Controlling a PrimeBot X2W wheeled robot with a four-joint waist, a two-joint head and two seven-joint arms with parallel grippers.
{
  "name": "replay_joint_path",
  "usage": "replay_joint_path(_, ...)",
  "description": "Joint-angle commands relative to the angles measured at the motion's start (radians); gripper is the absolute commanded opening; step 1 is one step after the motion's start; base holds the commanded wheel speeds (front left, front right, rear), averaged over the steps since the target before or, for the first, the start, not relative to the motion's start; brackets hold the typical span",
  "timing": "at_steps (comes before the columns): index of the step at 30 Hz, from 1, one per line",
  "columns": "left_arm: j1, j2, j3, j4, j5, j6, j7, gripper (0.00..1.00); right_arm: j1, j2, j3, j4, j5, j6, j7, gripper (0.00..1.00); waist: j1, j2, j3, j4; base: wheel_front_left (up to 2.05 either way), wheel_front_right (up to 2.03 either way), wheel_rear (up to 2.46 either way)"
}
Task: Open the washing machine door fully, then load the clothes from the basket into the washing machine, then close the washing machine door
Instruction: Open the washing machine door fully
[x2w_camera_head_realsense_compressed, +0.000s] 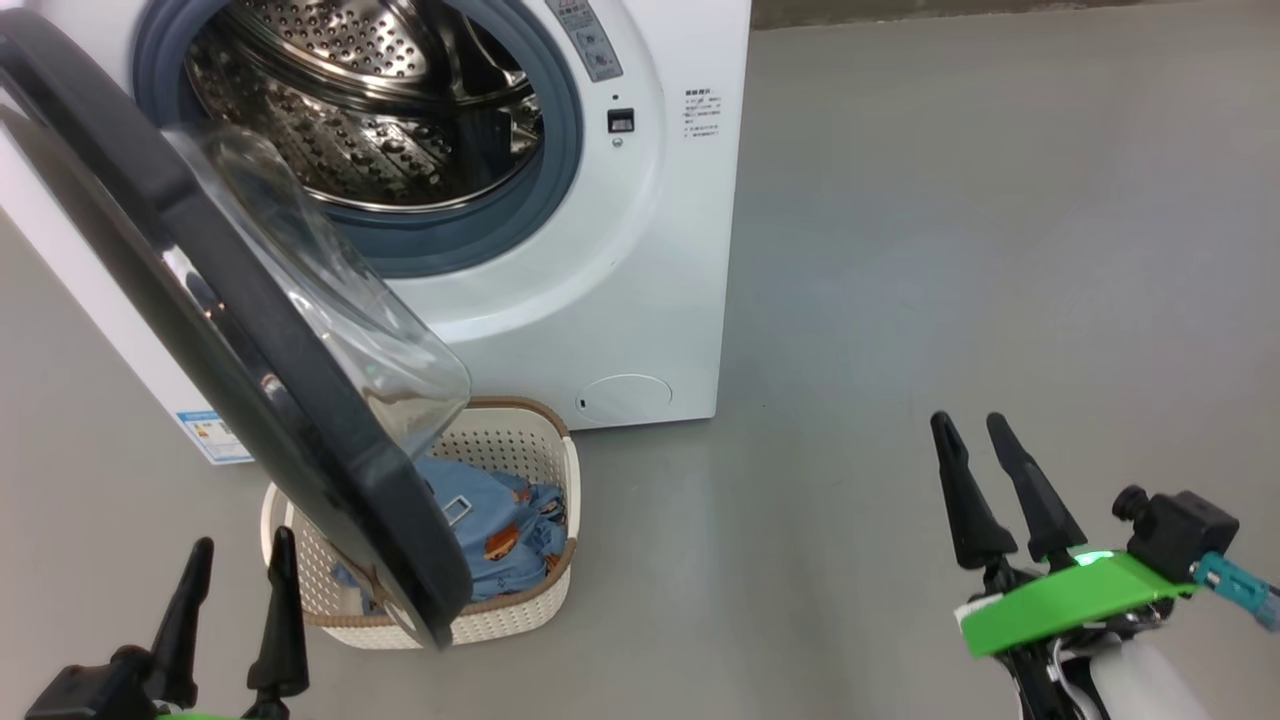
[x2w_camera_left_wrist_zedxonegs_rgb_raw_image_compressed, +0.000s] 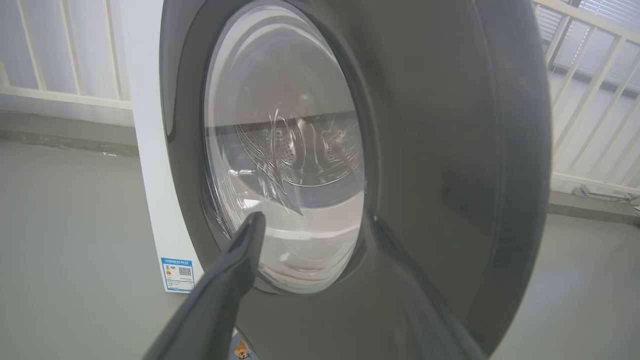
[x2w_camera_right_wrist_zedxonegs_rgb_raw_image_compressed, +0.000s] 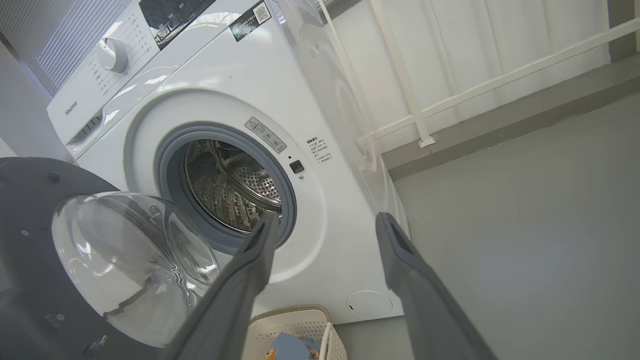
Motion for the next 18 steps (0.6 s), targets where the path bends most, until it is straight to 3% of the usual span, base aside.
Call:
replay_joint_path(1, -0.008, 0.009, 0.04, -0.026, 0.01, -0.002, -0.006, 1.0, 0.005, -0.001, 0.011, -0.039, -0.033, 0.003, -0.009, 1.0, 0.0, 0.0, -0.002, 0.0, 0.0, 0.0, 0.0)
replay_joint_path(18, 0.014, -0.008, 0.042, -0.03, 0.035, -0.002, -0.006, 1.0, 0.172, 0.076, -0.129, -0.148, -0.419, 0.003, -0.009, 1.0, 0.0, 0.0, -0.015, 0.001, 0.0, 0.0, 0.0)
